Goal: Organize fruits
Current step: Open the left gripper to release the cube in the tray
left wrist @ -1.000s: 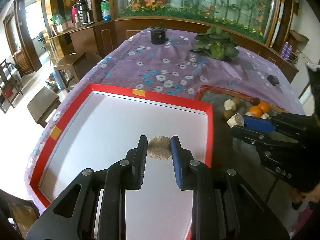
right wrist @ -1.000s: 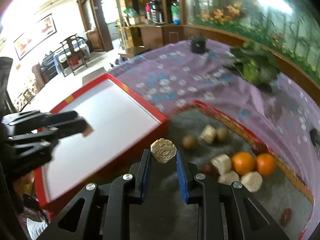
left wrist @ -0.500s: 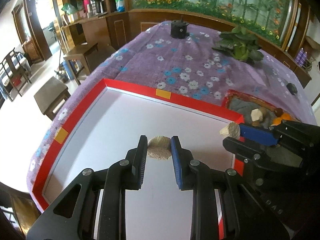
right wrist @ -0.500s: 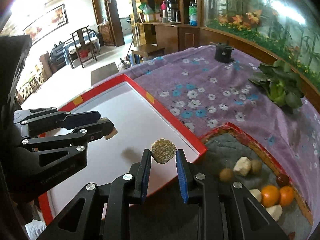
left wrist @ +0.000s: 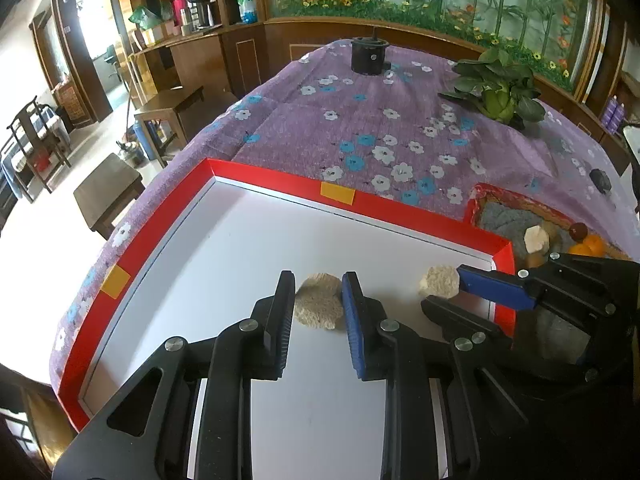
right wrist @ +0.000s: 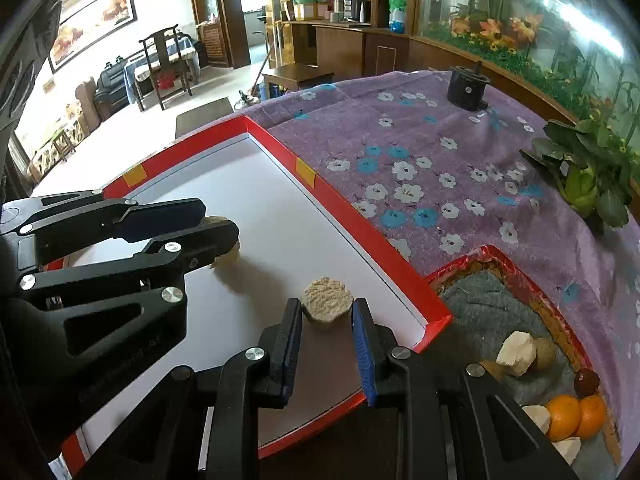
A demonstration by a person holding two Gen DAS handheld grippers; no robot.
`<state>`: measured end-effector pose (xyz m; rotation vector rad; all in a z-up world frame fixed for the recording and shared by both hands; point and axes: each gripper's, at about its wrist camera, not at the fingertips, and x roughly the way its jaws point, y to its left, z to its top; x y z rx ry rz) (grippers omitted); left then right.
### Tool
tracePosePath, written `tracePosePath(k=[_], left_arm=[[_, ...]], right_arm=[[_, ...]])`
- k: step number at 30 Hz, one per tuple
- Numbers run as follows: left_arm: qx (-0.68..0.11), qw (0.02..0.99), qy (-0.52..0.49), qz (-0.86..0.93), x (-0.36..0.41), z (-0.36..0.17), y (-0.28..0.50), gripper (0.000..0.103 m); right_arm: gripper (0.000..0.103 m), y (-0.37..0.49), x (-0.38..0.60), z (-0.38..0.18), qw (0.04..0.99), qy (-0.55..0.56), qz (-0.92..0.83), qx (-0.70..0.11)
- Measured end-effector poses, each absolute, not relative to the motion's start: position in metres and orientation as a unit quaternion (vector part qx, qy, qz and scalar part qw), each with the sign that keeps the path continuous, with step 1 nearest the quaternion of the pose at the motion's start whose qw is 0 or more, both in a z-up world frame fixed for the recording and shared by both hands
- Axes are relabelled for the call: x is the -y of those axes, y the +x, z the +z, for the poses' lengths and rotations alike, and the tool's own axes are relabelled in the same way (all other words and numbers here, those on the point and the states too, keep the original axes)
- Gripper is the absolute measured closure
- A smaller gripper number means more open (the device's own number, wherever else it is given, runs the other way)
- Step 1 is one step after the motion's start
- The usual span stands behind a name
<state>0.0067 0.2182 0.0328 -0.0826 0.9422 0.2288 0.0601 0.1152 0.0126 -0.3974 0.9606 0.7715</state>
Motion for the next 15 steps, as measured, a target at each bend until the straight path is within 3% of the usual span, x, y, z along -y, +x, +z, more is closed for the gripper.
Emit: tracePosePath(k=[4,8,11,14,15], left_arm=[[-0.45,0.885,-0.04,0.115,-0.217,0.033,0.006,0.08],[-0.449,0.883,-0.045,0.127,-0.218,0.033,0.006,0.079],[-0.445,0.885,-0.044,0.131,-0.218,0.035,0.004,0.079],[-0.447,0.883,-0.051,0.133,-0.22,0.037,0.003,0.066],[-0.444,0.884,-0.052,0.134,-0.22,0.038,0.002,0.058]], right_arm=[[0.077,0.059,-0.118,0.011,0.8,-0.187,0.36,-0.443],[0.065,0.059,-0.116,0.014,0.799,-0.181,0.363,-0.443],[0.065,0.057,-0.113,0.018,0.802,-0.177,0.363,-0.44],[0.065,0.053,-0.106,0.025,0.805,-0.167,0.364,-0.438],[0.065,0.051,-0.103,0.028,0.807,-0.163,0.364,-0.435]])
